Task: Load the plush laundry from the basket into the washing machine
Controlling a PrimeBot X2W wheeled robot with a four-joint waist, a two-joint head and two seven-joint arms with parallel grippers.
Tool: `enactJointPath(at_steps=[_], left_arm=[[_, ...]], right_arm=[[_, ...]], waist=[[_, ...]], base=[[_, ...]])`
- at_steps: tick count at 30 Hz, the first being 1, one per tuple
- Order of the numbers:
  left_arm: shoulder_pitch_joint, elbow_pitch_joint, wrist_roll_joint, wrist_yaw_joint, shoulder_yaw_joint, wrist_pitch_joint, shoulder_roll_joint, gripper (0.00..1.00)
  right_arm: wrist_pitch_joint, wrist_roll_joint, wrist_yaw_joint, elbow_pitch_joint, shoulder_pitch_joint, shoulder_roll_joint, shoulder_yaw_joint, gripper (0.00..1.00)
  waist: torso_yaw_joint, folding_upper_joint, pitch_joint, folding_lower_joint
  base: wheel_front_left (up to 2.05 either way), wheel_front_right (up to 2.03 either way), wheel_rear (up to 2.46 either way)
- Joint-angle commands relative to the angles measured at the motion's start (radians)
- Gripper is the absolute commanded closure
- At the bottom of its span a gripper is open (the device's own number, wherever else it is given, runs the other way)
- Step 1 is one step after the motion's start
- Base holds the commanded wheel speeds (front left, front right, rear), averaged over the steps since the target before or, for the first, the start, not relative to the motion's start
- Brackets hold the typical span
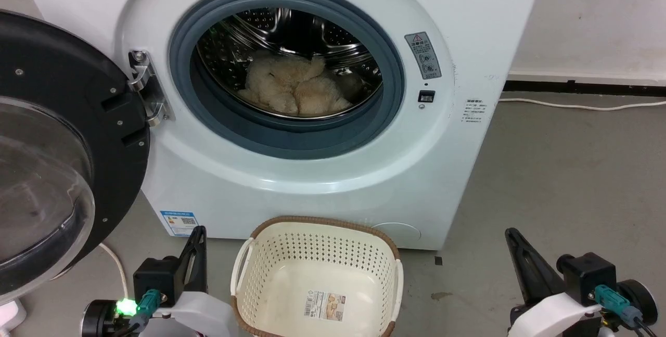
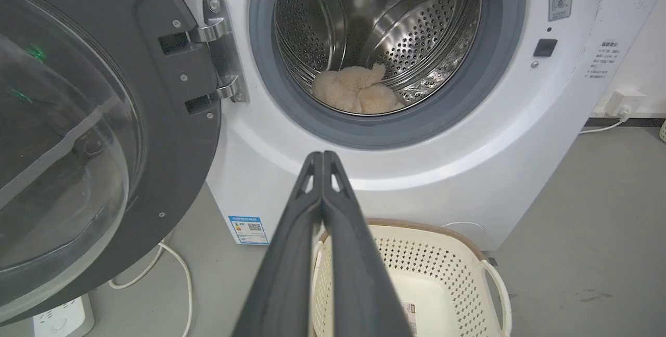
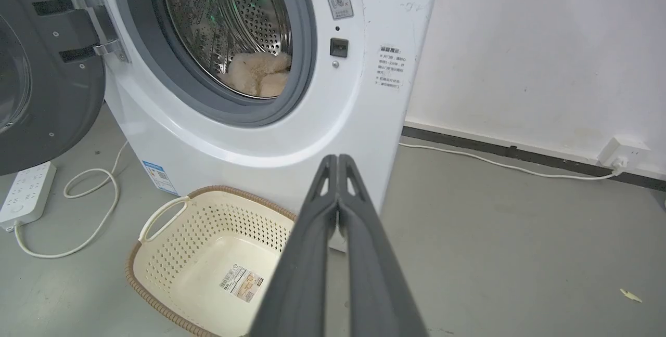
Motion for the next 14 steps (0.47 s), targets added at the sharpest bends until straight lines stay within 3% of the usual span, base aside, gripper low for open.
enactJointPath(at_steps=[1,14], left_arm=[[-0.016,-0.009,0.014,-0.004,0.008,0.006,-0.003,1.00],[-0.017,-0.013,0.019,-0.006,0.011,0.010,-0.005,1.00]], right_arm=[[0.008,-0.010,-0.001,-0.010,-0.022,0.000,-0.004,1.00],[0.013,-0.015,-0.001,-0.012,-0.026,0.000,-0.004,1.00]], waist=[[0.001,0.0000,0.001,0.0000],[0.001,0.0000,0.003,0.0000]], base=[[0.00,0.00,0.00],[0.00,0.00,0.00]])
